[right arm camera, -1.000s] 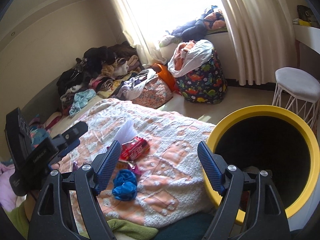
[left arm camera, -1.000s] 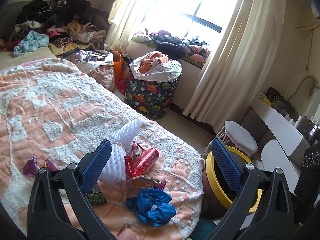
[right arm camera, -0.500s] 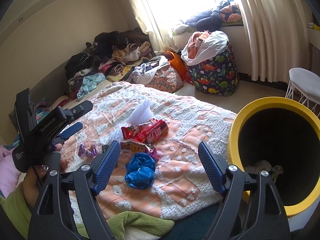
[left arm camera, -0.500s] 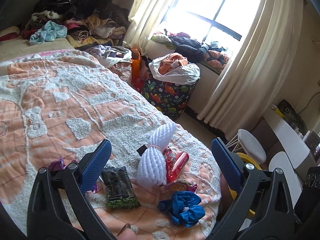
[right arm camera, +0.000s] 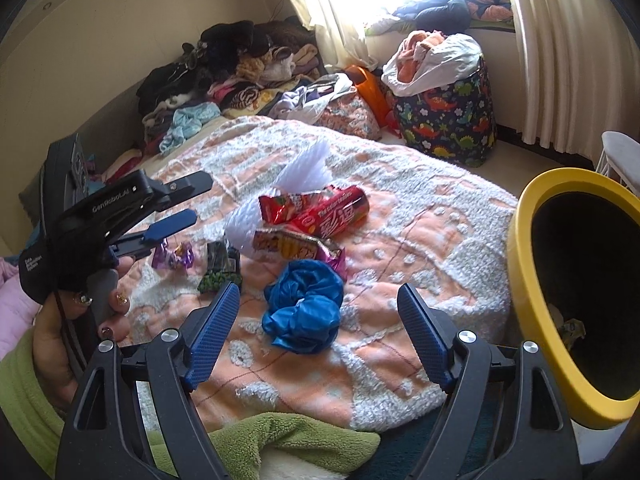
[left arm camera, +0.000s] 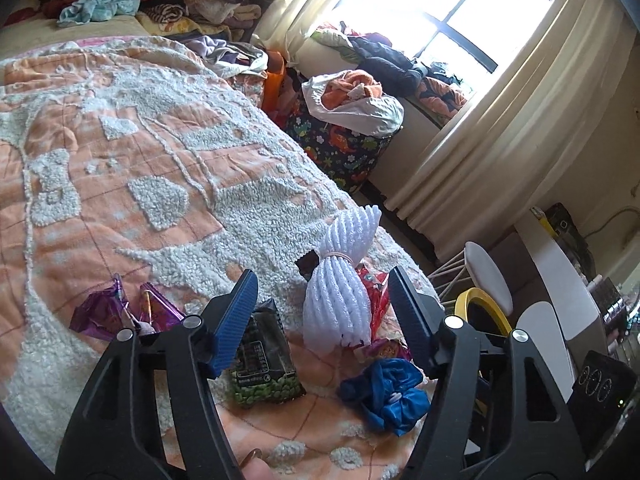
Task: Collect trash
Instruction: 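Grasp the blue plastic bag with the right tool while the left tool grasps a white mesh net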
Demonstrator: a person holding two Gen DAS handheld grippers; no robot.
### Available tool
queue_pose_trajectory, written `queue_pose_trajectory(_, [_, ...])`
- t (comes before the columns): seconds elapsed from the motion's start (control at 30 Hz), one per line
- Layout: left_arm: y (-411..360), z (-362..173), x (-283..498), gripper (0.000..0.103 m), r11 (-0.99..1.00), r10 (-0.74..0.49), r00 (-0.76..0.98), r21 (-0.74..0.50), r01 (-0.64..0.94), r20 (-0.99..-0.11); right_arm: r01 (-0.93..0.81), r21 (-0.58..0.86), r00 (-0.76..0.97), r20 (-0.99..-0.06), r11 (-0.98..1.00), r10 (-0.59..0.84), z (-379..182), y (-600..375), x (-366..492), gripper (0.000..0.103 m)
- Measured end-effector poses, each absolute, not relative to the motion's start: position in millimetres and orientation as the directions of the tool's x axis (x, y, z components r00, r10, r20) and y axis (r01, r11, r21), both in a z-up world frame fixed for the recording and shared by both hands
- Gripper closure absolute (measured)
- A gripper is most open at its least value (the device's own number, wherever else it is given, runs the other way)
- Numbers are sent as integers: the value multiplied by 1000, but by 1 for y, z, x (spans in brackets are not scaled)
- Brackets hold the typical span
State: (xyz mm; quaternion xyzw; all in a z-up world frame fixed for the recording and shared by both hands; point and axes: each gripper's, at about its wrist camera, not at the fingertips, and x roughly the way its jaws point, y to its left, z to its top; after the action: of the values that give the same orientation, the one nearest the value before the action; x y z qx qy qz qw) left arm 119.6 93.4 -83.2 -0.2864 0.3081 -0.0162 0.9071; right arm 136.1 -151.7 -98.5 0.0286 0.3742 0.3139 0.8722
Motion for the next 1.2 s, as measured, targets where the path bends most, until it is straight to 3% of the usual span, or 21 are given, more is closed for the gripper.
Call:
queue_pose_trajectory(0.17, [90,-91,124,45,815,-259,793,-565,-127,-551,-542,283,477,-671,791,567,-112,-139,139,24])
queue_pose_trajectory(0.47, [87,-101,132,61,809,-289,772,-575,-120,-567,-540,289,420,-721,790,551,-129,-129,144,27])
queue_pose_trajectory(0.57, [86,-105,134,61,803,-303,763,-584,-118,-572,-542,307,387,-736,782,556,-135,-127,149,44])
queue_pose_trajectory(0.63, [84,-106,137,67,803,-311,755,-584,-117,-578,-547,329,363,-736,770,572,-138,-127,150,70])
queue_pose_trajectory(0.73, [82,-108,141,72,804,-321,742,-583,-115,-589,-551,332,367,-728,766,580,-136,-129,148,82])
queue_pose_trajectory(0.9, [82,-115,142,91,789,-345,723,-603,-122,-598,-577,298,389,-718,760,577,-130,-127,140,86])
queue_pose_trajectory(1.2, [82,-92,128,94,809,-317,778,-583,-77,-542,-607,265,432,-681,749,591,-118,-131,126,88])
